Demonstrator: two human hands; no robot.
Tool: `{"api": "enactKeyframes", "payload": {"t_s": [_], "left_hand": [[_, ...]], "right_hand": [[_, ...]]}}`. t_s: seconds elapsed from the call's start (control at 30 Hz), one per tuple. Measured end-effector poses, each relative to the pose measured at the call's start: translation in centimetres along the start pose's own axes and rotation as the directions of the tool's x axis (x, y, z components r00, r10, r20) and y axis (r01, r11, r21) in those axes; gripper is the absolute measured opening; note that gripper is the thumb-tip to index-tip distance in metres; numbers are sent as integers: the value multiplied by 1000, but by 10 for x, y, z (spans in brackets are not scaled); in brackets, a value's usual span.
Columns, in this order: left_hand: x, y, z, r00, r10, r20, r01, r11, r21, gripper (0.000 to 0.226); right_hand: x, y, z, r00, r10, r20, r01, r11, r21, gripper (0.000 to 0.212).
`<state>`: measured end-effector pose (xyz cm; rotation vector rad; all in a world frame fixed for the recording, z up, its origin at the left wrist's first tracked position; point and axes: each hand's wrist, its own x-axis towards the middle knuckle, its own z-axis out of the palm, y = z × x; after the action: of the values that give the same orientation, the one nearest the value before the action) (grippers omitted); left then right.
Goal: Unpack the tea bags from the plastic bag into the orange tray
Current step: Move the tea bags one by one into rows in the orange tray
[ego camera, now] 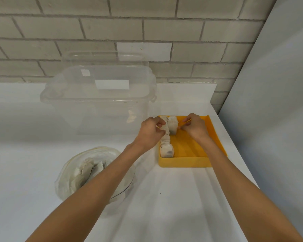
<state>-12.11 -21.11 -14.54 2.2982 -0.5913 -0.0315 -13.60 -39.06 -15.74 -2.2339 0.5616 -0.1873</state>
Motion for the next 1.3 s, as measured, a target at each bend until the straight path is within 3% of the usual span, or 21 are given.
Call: {"api": "enactKeyframes", "payload": {"t_s": [0.17, 0.37, 0.63, 0.73, 0.83, 0.9, 0.97, 1.1, 1.3], "left_hand": [[-16, 12, -22, 1000, 18, 5, -18, 998, -64, 24], [-57, 0, -70, 995, -89, -48, 81, 986, -147, 21], [-113, -51, -126, 963, -249, -106, 233, 962, -142, 13], [-128, -68, -131, 958, -286, -34, 280, 953, -121, 11], [-142, -81, -128, 958, -284, 34, 286, 952, -112, 13], [-151, -86, -125, 960, -273, 59, 279, 949, -145, 16], [-156, -90, -122, 966, -249, 69, 257, 949, -180, 21], [-160, -91, -125, 971, -215, 107, 237, 925, -297, 31], [-159, -97, -131, 961, -246, 122, 274, 820, -502, 22]], "right_hand": [[-28, -34, -22, 977, -215, -19, 215, 977, -4, 11], [-72, -82, -11, 906, -368, 209, 358, 930, 85, 11], [-116, -123, 50, 804, -426, 416, 404, 903, 145, 11], [-140, -126, 70, 717, -423, 555, 448, 889, 98, 19], [-160, -117, 90, 615, -363, 700, 565, 822, -70, 29], [-168, -112, 101, 652, -356, 669, 594, 788, -160, 26], [-172, -112, 105, 719, -373, 586, 546, 825, -144, 14], [-172, -114, 105, 818, -342, 463, 376, 927, 20, 10], [-168, -118, 104, 884, -323, 338, 233, 931, 281, 8]]}}
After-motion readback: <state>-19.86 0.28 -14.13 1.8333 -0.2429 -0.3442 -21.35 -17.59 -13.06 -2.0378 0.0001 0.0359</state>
